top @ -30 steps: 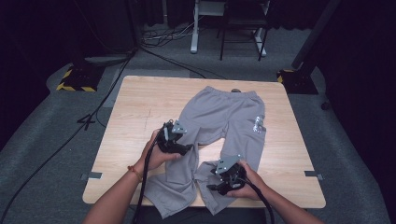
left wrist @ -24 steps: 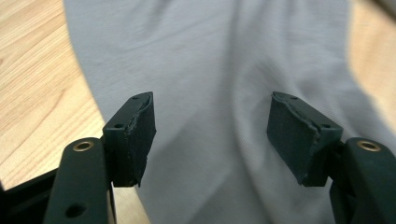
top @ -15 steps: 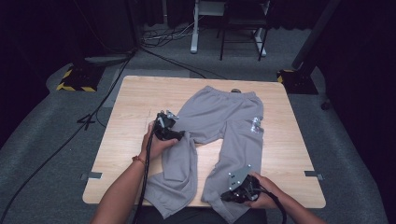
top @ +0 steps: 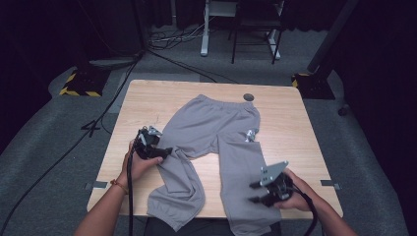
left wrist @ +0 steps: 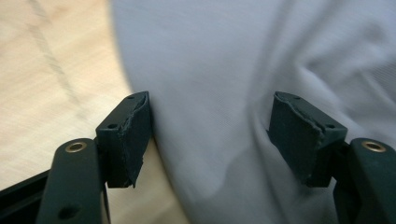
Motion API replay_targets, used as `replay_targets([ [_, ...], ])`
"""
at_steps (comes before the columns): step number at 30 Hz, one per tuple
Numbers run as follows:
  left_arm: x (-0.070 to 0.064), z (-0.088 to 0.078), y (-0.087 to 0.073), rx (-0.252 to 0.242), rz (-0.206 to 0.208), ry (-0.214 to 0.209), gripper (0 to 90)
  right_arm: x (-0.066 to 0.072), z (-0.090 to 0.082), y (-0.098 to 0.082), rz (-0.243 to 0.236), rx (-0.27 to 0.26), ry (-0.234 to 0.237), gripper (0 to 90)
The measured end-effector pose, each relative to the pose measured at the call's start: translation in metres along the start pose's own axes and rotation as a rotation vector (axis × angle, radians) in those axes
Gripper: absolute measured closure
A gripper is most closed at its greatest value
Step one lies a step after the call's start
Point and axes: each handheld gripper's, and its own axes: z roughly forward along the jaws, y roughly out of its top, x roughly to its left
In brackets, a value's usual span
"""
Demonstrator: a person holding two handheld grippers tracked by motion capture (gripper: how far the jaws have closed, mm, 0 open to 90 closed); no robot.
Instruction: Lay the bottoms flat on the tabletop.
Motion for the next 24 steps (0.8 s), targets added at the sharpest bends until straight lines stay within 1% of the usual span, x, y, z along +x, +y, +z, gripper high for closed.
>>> replay_targets([
  [1, -0.007, -0.001, -0.002, 0.000, 0.020, -0.012, 30.5, -0.010, -0.001, 0.005, 0.027, -0.035, -0.053, 48.1],
  [2, -0.013, -0.002, -0.004, 0.017, 0.068, -0.016, 30.3, -0.021, 0.000, 0.010, 0.058, -0.066, -0.119, 44.7],
  [3, -0.018, -0.003, -0.005, 0.009, 0.078, -0.035, 30.1, -0.033, 0.002, 0.015, 0.091, -0.069, -0.208, 43.9],
  [4, -0.023, -0.003, -0.006, 0.009, 0.097, -0.052, 29.7, -0.048, 0.005, 0.018, 0.130, -0.071, -0.282, 44.5],
  [5, -0.027, -0.002, -0.006, 0.006, 0.113, -0.055, 28.4, -0.064, 0.008, 0.019, 0.191, -0.096, -0.308, 44.7],
  [6, -0.029, -0.001, -0.005, 0.005, 0.118, -0.054, 27.9, -0.080, 0.012, 0.019, 0.253, -0.123, -0.329, 44.5],
  [7, -0.030, 0.001, -0.004, 0.007, 0.114, -0.057, 27.1, -0.095, 0.017, 0.019, 0.322, -0.139, -0.354, 44.5],
  [8, -0.029, 0.003, -0.002, 0.005, 0.105, -0.060, 26.2, -0.109, 0.023, 0.019, 0.369, -0.141, -0.370, 45.5],
  [9, -0.028, 0.005, 0.001, 0.000, 0.102, -0.058, 26.3, -0.121, 0.029, 0.020, 0.381, -0.128, -0.387, 47.1],
  [11, -0.028, 0.009, 0.005, -0.004, 0.112, -0.055, 25.4, -0.141, 0.040, 0.020, 0.447, -0.106, -0.424, 50.9],
  [12, -0.029, 0.012, 0.007, -0.006, 0.115, -0.056, 24.5, -0.148, 0.044, 0.019, 0.471, -0.111, -0.427, 51.0],
  [13, -0.030, 0.013, 0.009, -0.006, 0.124, -0.059, 24.2, -0.154, 0.048, 0.018, 0.492, -0.118, -0.427, 51.1],
  [14, -0.031, 0.016, 0.011, -0.012, 0.123, -0.066, 24.0, -0.159, 0.053, 0.018, 0.507, -0.093, -0.444, 51.2],
  [15, -0.033, 0.018, 0.012, -0.023, 0.130, -0.068, 24.0, -0.164, 0.057, 0.018, 0.509, -0.062, -0.464, 51.9],
  [16, -0.034, 0.021, 0.014, -0.030, 0.130, -0.071, 24.0, -0.169, 0.060, 0.015, 0.511, -0.063, -0.478, 52.0],
  [17, -0.036, 0.024, 0.017, -0.039, 0.130, -0.070, 24.0, -0.175, 0.059, 0.013, 0.530, -0.078, -0.490, 52.4],
  [18, -0.038, 0.027, 0.020, -0.042, 0.126, -0.071, 23.9, -0.182, 0.059, 0.012, 0.542, -0.078, -0.515, 53.2],
  [20, -0.041, 0.032, 0.025, -0.053, 0.127, -0.071, 24.0, -0.193, 0.057, 0.012, 0.544, -0.067, -0.548, 53.3],
  [21, -0.043, 0.037, 0.029, -0.065, 0.128, -0.063, 23.9, -0.199, 0.056, 0.011, 0.548, -0.059, -0.567, 53.3],
  [22, -0.044, 0.040, 0.032, -0.069, 0.126, -0.069, 23.9, -0.206, 0.054, 0.010, 0.551, -0.043, -0.600, 53.0],
  [24, -0.048, 0.048, 0.039, -0.087, 0.113, -0.059, 23.9, -0.217, 0.052, 0.008, 0.567, -0.030, -0.645, 51.4],
])
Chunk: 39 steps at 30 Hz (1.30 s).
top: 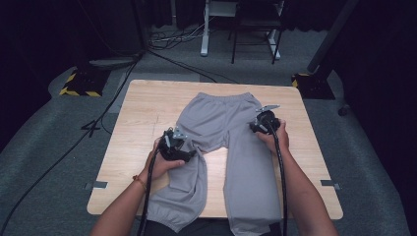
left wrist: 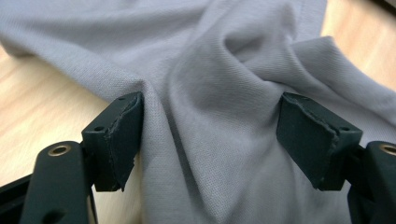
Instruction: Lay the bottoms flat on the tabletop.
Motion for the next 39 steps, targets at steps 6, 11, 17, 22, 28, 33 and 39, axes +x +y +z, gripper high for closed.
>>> replay_targets([
  [6, -0.002, 0.013, 0.017, 0.027, -0.011, 0.002, 23.3, -0.027, 0.006, 0.006, 0.018, 0.040, -0.193, 49.0],
  [11, 0.000, -0.010, 0.008, 0.045, -0.023, -0.010, 23.8, -0.021, -0.022, 0.008, 0.050, -0.137, -0.097, 51.6],
  [17, -0.018, -0.052, -0.020, 0.014, 0.024, -0.038, 24.0, 0.069, -0.066, 0.006, -0.215, -0.207, 0.231, 48.2],
  [22, -0.032, -0.062, -0.042, 0.028, 0.045, -0.043, 24.9, 0.152, -0.086, -0.012, -0.373, -0.208, 0.432, 45.0],
  [28, -0.039, -0.058, -0.054, 0.062, 0.055, -0.041, 23.9, 0.202, -0.071, -0.025, -0.482, -0.128, 0.459, 42.7],
  [33, -0.038, -0.063, -0.059, 0.056, 0.064, -0.041, 23.4, 0.205, -0.065, -0.037, -0.440, -0.073, 0.457, 46.8],
  [39, -0.040, -0.078, -0.075, 0.059, 0.081, -0.058, 23.4, 0.205, -0.090, -0.061, -0.493, -0.038, 0.496, 43.1],
])
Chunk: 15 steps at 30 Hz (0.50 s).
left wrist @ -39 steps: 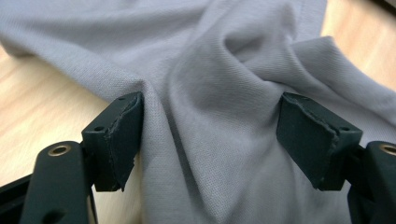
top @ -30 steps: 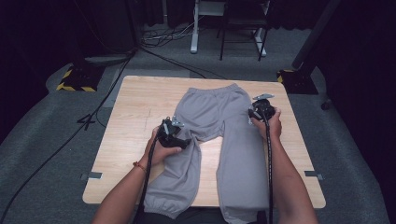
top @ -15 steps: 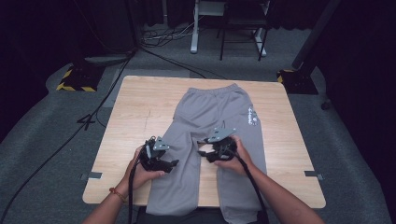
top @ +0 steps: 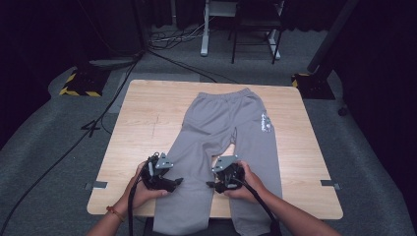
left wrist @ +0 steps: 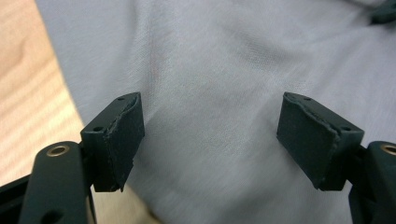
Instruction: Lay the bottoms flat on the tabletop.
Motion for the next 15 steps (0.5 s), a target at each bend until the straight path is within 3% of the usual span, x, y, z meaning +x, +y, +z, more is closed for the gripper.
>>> replay_targets([
  [3, -0.005, -0.009, -0.009, 0.012, 0.005, -0.007, 23.3, 0.006, -0.015, -0.012, -0.019, 0.019, 0.044, 38.5],
  [6, -0.007, -0.017, -0.016, 0.031, 0.004, -0.007, 22.2, 0.001, -0.037, -0.028, -0.025, 0.020, 0.069, 39.4],
  [7, -0.007, -0.019, -0.018, 0.030, -0.003, -0.005, 22.2, -0.004, -0.047, -0.034, -0.021, 0.004, 0.050, 40.3],
  [11, -0.010, -0.017, -0.016, 0.009, -0.022, 0.013, 21.2, -0.036, -0.076, -0.058, 0.116, -0.052, -0.110, 36.9],
  [14, -0.013, -0.008, 0.000, -0.010, -0.009, 0.021, 21.0, -0.055, -0.080, -0.070, 0.181, -0.051, -0.176, 34.7],
  [15, -0.014, -0.003, 0.006, -0.010, 0.005, 0.039, 21.4, -0.058, -0.077, -0.072, 0.173, -0.029, -0.196, 33.8],
])
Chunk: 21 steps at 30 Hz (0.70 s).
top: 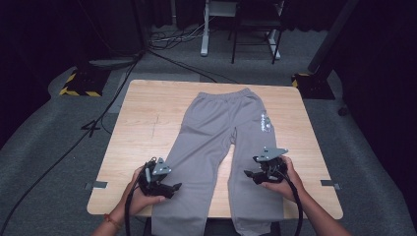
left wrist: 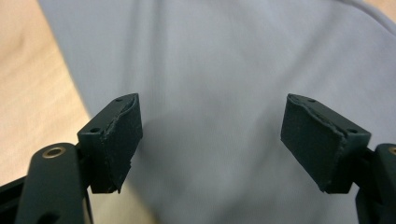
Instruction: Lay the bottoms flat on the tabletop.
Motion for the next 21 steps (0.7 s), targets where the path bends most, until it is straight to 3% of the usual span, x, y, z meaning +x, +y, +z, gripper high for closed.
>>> replay_targets([
  [2, 0.000, 0.009, 0.010, -0.007, 0.005, -0.015, 21.9, -0.005, 0.006, -0.007, -0.014, 0.043, -0.022, 34.5],
  [5, 0.005, 0.022, 0.017, 0.024, 0.022, -0.021, 22.3, -0.014, 0.006, -0.021, 0.040, 0.067, -0.005, 34.2],
  [7, 0.011, 0.023, 0.017, 0.024, -0.004, -0.030, 19.6, -0.020, -0.003, -0.030, 0.068, 0.084, -0.004, 34.0],
  [9, 0.019, 0.022, 0.014, 0.017, -0.007, -0.028, 19.6, -0.026, -0.013, -0.041, 0.076, 0.099, -0.005, 34.4],
  [13, 0.035, 0.013, 0.003, 0.015, -0.051, 0.002, 19.6, -0.039, -0.038, -0.068, 0.115, 0.122, -0.025, 34.2],
  [18, 0.048, 0.003, -0.009, 0.012, -0.084, 0.027, 19.6, -0.054, -0.066, -0.098, 0.167, 0.155, -0.039, 33.5],
  [21, 0.051, -0.001, -0.015, 0.009, -0.093, 0.024, 19.1, -0.058, -0.078, -0.107, 0.168, 0.197, -0.057, 33.5],
])
